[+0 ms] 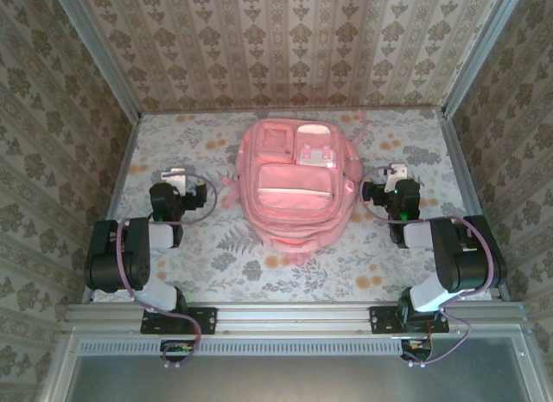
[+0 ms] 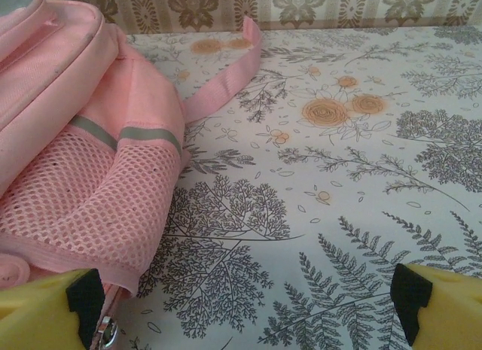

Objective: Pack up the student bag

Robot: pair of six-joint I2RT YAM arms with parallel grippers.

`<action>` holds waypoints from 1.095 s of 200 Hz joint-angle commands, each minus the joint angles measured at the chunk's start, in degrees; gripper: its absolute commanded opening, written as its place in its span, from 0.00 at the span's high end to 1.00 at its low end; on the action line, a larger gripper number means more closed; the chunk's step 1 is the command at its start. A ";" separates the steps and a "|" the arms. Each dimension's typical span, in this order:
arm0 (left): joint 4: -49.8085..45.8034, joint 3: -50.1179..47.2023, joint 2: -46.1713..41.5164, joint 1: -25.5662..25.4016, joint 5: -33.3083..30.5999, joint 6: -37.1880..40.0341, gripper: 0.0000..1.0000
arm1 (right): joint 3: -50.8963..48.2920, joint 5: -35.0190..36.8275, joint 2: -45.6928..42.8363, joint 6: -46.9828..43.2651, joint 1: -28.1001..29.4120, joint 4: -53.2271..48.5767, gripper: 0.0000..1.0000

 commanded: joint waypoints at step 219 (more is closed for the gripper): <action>0.03 0.79 -0.67 -0.87 -1.92 -0.23 0.00 | 0.99 1.90 -0.54 -0.09 0.19 -0.46 0.00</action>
